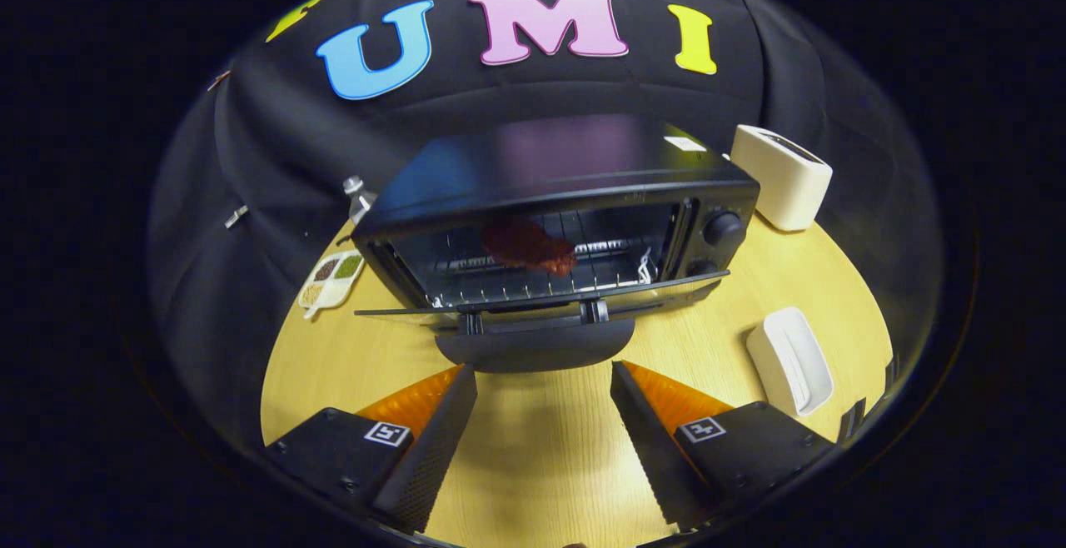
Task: Open the toaster oven, put the food inside, and close the toaster oven door.
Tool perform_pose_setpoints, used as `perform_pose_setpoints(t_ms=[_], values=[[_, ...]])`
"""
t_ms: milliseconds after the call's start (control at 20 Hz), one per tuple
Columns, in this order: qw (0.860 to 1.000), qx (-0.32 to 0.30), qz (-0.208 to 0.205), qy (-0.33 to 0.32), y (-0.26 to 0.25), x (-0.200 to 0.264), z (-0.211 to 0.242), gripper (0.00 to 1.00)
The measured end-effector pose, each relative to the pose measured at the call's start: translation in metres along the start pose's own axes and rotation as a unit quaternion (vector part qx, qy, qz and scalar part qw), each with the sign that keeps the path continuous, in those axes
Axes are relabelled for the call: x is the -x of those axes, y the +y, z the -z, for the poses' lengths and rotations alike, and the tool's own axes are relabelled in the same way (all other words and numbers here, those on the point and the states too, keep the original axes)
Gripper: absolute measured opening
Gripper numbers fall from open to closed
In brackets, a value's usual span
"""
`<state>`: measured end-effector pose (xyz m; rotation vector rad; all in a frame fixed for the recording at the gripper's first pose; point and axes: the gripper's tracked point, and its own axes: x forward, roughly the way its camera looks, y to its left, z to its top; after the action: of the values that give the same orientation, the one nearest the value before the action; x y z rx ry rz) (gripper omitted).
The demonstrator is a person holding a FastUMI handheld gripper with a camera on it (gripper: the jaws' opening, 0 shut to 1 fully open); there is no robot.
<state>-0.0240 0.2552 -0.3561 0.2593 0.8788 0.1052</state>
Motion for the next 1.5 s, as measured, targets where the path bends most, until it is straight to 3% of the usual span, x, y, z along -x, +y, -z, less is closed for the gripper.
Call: perform_pose_setpoints(t_ms=[300, 550, 1000, 1500], values=[[0.999, 0.017, 0.003, -0.029, -0.001, 0.0, -0.035, 0.98], [0.999, 0.023, 0.001, -0.039, -0.007, 0.008, -0.038, 0.98], [0.993, 0.033, -0.007, -0.114, -0.022, 0.058, -0.09, 0.99], [0.965, 0.052, 0.012, -0.258, -0.07, 0.153, -0.189, 0.98]])
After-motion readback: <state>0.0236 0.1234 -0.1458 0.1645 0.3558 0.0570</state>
